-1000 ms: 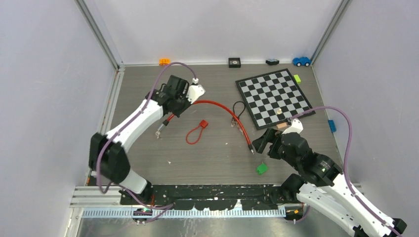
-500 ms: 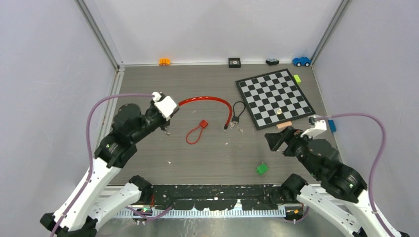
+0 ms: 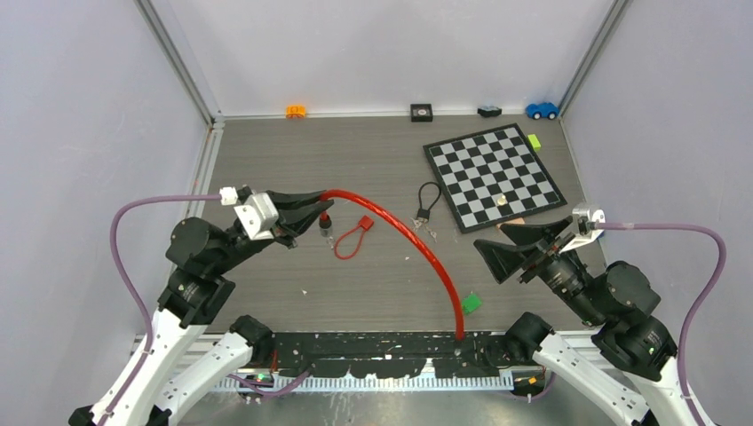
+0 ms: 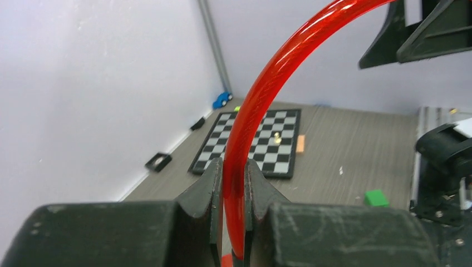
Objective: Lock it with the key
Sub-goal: Pick up the lock from the center of the board.
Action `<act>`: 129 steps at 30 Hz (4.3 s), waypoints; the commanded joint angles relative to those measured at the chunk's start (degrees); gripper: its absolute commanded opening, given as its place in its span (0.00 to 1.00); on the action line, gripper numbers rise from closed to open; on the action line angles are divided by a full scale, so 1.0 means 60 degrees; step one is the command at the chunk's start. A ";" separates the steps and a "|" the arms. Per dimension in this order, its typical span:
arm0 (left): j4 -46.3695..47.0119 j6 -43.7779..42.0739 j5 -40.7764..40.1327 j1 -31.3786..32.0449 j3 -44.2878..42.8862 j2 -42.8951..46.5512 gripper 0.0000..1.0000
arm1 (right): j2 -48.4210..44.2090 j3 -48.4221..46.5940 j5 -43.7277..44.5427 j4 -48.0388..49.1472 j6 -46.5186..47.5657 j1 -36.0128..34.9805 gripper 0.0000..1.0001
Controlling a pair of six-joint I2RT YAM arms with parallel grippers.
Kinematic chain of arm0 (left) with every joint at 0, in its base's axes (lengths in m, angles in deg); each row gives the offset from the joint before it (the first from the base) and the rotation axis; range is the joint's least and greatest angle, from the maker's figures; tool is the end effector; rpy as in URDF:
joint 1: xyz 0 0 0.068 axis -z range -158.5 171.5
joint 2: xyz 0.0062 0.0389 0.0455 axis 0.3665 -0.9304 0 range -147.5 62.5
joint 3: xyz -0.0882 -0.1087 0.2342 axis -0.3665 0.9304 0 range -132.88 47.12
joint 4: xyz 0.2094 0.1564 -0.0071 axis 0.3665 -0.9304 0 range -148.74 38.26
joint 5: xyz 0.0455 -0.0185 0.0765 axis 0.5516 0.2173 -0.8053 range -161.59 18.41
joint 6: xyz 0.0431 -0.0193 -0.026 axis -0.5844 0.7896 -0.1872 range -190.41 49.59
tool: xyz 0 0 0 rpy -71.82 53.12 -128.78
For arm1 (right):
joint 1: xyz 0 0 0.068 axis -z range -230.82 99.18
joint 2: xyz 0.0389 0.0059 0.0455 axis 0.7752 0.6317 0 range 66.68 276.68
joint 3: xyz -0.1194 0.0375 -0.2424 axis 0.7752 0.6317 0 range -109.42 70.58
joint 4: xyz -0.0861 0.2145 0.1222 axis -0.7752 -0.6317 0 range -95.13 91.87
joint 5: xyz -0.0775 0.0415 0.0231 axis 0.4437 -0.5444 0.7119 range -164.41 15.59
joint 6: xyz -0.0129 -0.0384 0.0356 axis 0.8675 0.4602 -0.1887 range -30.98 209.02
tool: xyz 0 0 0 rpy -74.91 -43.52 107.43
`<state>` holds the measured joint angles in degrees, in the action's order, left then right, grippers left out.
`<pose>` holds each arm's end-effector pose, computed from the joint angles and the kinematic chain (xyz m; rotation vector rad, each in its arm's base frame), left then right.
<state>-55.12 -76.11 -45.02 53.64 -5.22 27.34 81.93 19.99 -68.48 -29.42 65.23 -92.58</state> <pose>0.0959 -0.0791 0.4205 0.8107 1.1291 -0.6943 0.0320 0.0236 0.3813 -0.1575 1.5513 0.8366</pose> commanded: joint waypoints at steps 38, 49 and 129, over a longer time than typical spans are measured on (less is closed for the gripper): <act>0.1127 0.1128 0.0120 -0.0010 0.0051 -0.0713 0.00 | 0.1991 -0.0889 -0.5737 0.0366 -0.0624 0.0024 0.79; 0.1428 0.1051 -0.0461 -0.0010 -0.0880 -0.1203 0.00 | 0.1704 0.0577 -0.5695 0.0881 0.0125 0.0016 0.64; 0.6076 0.2357 -0.1178 0.0785 0.3169 -0.2847 0.73 | 0.2268 -0.1733 -0.3334 0.4097 0.1580 0.0016 0.01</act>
<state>-24.56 -61.84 -50.84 56.81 13.27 10.54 96.22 11.12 -88.63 -12.70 76.07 -92.60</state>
